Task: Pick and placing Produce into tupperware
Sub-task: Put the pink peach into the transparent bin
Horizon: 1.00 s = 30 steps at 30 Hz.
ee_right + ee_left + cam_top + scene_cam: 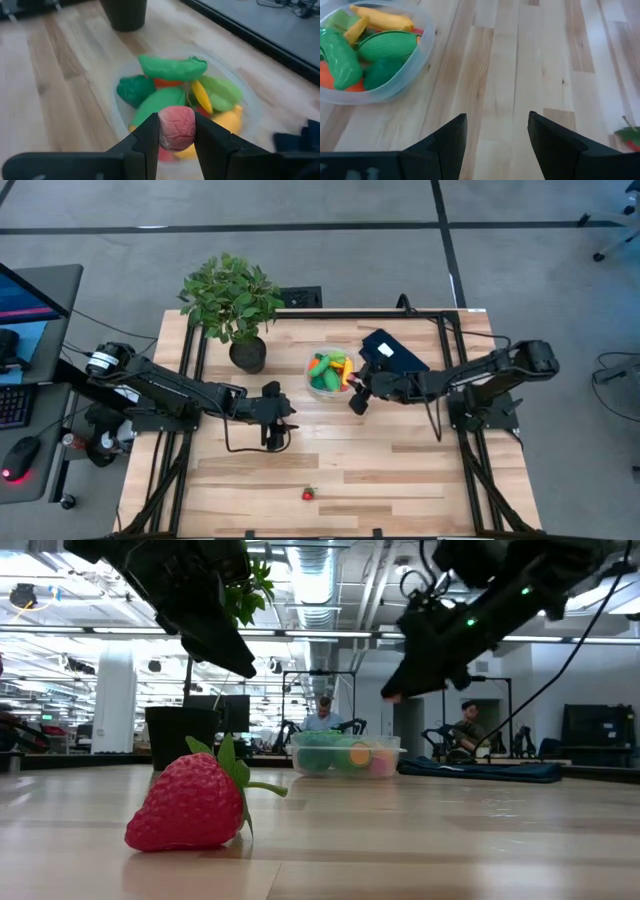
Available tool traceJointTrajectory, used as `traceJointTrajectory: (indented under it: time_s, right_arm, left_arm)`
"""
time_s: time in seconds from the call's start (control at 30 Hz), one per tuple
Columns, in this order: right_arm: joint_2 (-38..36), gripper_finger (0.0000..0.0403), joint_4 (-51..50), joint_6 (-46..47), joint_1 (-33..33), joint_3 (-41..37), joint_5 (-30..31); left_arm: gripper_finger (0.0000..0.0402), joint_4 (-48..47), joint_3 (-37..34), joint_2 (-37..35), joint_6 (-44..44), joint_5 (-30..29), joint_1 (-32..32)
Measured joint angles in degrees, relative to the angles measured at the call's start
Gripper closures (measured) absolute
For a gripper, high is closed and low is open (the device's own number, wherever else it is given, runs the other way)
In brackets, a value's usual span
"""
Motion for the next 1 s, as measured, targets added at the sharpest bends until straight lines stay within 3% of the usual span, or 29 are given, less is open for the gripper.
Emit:
traceJointTrajectory:
  time_s: [0.3,0.73,1.0]
  right_arm:
    - [8.17,0.0301,7.12,2.23,-3.24,0.13,-4.11]
    - [8.53,0.0301,6.97,3.08,-6.62,0.16,-4.29]
    - [8.53,0.0300,7.47,3.13,-9.43,0.16,-9.74]
  left_arm:
    - [0.0203,-1.29,0.00,0.00,-2.53,-0.54,0.00]
    - [0.0203,-1.52,0.00,0.00,-5.04,-1.98,0.00]
    - [0.0203,-1.52,0.00,0.00,-5.26,-3.89,0.00]
